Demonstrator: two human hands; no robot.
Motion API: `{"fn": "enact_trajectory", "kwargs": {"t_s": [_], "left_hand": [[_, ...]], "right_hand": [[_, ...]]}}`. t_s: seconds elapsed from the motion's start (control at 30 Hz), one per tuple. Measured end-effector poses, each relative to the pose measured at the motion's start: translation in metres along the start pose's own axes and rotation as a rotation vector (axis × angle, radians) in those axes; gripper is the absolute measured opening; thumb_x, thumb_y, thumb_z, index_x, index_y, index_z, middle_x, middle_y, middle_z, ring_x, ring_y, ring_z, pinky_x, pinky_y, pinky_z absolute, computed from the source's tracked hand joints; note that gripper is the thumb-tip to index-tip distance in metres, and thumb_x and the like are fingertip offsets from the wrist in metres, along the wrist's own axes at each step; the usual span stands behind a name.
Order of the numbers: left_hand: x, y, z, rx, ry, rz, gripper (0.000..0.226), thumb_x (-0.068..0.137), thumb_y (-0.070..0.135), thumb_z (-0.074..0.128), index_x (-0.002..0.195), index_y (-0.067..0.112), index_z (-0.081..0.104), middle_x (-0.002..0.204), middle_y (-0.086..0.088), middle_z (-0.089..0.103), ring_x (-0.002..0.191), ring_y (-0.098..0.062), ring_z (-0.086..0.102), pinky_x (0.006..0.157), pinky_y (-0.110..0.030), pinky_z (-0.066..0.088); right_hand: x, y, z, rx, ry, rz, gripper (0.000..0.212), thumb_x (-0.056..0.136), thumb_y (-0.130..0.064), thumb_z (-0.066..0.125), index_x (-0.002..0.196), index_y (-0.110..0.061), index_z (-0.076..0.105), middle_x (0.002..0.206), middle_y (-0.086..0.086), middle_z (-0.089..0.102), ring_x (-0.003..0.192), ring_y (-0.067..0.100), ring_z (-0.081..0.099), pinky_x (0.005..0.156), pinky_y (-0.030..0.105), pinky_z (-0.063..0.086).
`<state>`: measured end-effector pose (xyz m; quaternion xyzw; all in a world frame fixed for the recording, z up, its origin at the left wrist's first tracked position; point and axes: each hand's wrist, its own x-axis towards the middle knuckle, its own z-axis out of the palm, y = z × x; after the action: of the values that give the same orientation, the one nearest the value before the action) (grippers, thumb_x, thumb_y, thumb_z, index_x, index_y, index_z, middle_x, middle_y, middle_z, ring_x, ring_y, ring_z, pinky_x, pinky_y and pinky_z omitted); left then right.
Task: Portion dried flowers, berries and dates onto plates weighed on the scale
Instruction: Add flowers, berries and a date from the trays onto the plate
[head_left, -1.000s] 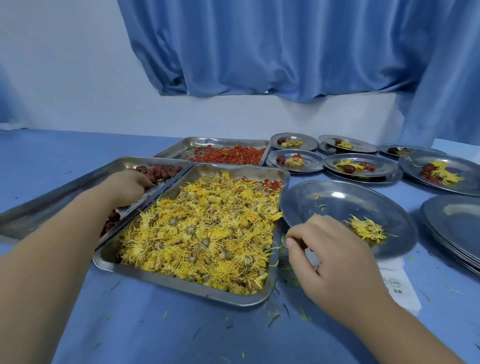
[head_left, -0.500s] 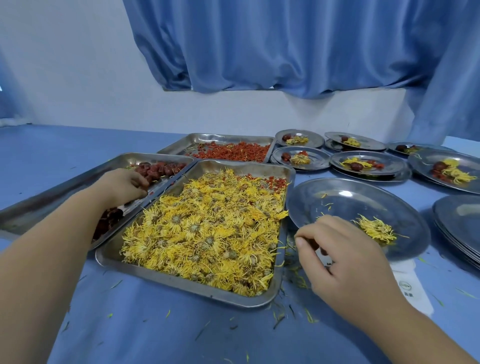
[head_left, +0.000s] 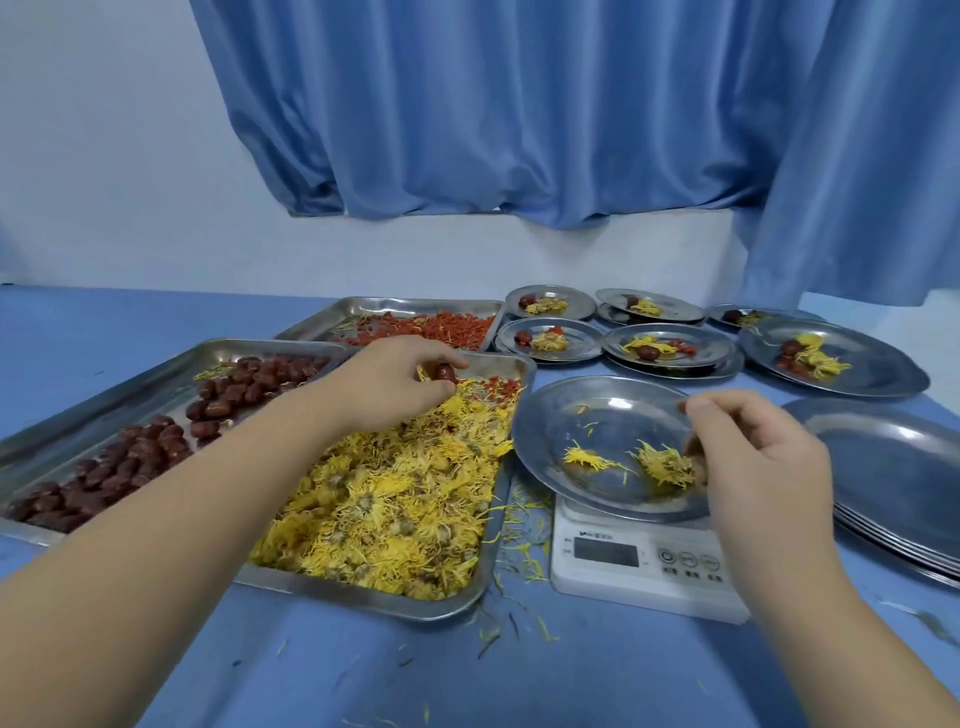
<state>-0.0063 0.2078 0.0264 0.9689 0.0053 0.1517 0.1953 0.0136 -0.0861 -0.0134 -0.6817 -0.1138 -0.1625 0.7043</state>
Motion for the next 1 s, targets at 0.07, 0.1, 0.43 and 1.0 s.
{"fn": "enact_trajectory", "kwargs": {"t_s": [0.07, 0.1, 0.43, 1.0], "left_hand": [[0.010, 0.024, 0.016, 0.055, -0.055, 0.092, 0.035, 0.092, 0.032, 0.061, 0.126, 0.037, 0.059, 0.120, 0.009, 0.057, 0.093, -0.003, 0.049, 0.080, -0.024, 0.037], [0.015, 0.035, 0.023, 0.078, -0.076, 0.126, 0.037, 0.091, 0.031, 0.060, 0.128, 0.036, 0.058, 0.123, 0.007, 0.055, 0.097, -0.006, 0.047, 0.083, -0.026, 0.035], [0.035, 0.091, 0.062, 0.263, -0.185, 0.234, 0.053, 0.093, 0.018, 0.053, 0.143, 0.032, 0.042, 0.138, 0.001, 0.052, 0.119, -0.015, 0.051, 0.098, -0.035, 0.046], [0.060, 0.001, 0.014, 0.252, 0.035, -0.044, 0.041, 0.091, 0.021, 0.057, 0.132, 0.023, 0.054, 0.124, 0.002, 0.061, 0.101, -0.010, 0.057, 0.086, -0.027, 0.047]], "right_hand": [[0.006, -0.001, -0.005, 0.097, 0.063, 0.104, 0.015, 0.086, -0.022, 0.061, 0.073, -0.022, 0.069, 0.053, -0.008, 0.054, 0.048, 0.006, 0.043, 0.050, 0.026, 0.035], [0.009, -0.001, -0.007, 0.130, 0.082, 0.146, 0.015, 0.085, -0.022, 0.062, 0.072, -0.021, 0.069, 0.052, -0.008, 0.053, 0.048, 0.006, 0.043, 0.050, 0.026, 0.034], [0.017, -0.009, -0.019, 0.229, 0.094, 0.233, 0.021, 0.083, -0.020, 0.061, 0.063, -0.024, 0.066, 0.051, -0.006, 0.050, 0.046, 0.010, 0.039, 0.041, 0.023, 0.031], [0.075, -0.044, 0.013, 0.143, -0.334, 0.184, 0.041, 0.092, -0.041, 0.054, 0.066, -0.016, 0.073, 0.052, 0.000, 0.055, 0.041, 0.007, 0.046, 0.038, 0.015, 0.035]]}}
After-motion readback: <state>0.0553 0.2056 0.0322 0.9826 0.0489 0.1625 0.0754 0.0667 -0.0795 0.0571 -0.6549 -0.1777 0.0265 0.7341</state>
